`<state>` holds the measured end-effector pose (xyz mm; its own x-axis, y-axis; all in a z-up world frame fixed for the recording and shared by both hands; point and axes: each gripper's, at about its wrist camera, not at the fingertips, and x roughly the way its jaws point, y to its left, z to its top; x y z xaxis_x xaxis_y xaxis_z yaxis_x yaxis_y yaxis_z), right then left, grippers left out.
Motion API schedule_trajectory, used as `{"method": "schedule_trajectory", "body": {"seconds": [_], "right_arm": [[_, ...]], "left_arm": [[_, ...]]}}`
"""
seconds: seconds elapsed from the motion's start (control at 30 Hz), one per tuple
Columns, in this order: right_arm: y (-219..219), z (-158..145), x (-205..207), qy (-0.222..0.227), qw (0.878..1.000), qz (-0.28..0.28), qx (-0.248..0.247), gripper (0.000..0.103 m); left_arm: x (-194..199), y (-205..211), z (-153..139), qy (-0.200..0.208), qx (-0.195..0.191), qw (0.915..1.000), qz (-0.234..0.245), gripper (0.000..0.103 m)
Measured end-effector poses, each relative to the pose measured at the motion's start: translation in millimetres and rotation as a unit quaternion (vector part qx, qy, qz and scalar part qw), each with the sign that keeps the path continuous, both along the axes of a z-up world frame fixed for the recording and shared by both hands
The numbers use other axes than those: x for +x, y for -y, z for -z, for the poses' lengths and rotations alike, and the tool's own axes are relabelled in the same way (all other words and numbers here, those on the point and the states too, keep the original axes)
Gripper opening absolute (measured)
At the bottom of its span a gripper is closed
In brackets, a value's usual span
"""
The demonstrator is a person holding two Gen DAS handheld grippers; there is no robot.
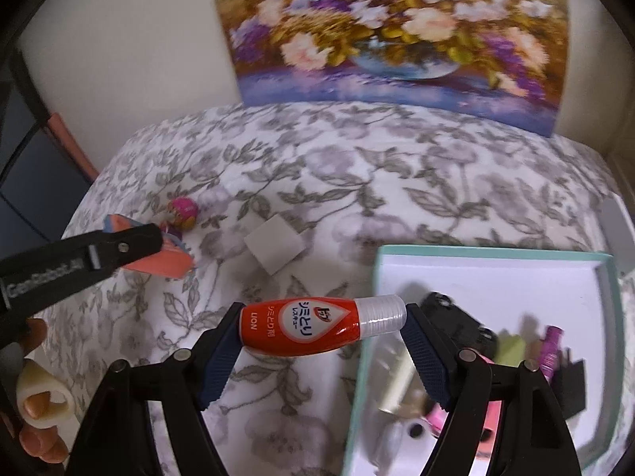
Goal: Organize rigid objects
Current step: 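Carry the orange-blue toy with the left tool while the right tool carries the red bottle to the tray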
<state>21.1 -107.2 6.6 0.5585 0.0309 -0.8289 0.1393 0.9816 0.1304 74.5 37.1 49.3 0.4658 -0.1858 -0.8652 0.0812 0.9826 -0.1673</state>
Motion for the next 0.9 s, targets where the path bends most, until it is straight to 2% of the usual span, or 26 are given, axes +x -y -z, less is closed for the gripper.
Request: {"method": "schedule_trajectory", "body": {"seconds": [0.13,0.33,0.77,0.9], "right_arm": [[16,-8,-14,-0.001,0.999,0.037,0.015,0.08],[49,-13,-40,-0.016,0.993,0.11,0.044,0.08],[97,-7,-48,-0.029,0.99,0.135,-0.011,0.08],[126,1,-55,-0.043,0.984,0.175,-0.018,0.08]], "left_arm": [[-7,6,-8,0.001,-0.028,0.9995,0.018,0.035],[-22,22,-20,0.017,-0.013,0.9991,0.036,0.035],[-47,76,-18,0.012,-0.001,0.9954,0.095,0.035],[-59,101,-18,0.018,0.01,0.9921,0.124,0.035]]}}
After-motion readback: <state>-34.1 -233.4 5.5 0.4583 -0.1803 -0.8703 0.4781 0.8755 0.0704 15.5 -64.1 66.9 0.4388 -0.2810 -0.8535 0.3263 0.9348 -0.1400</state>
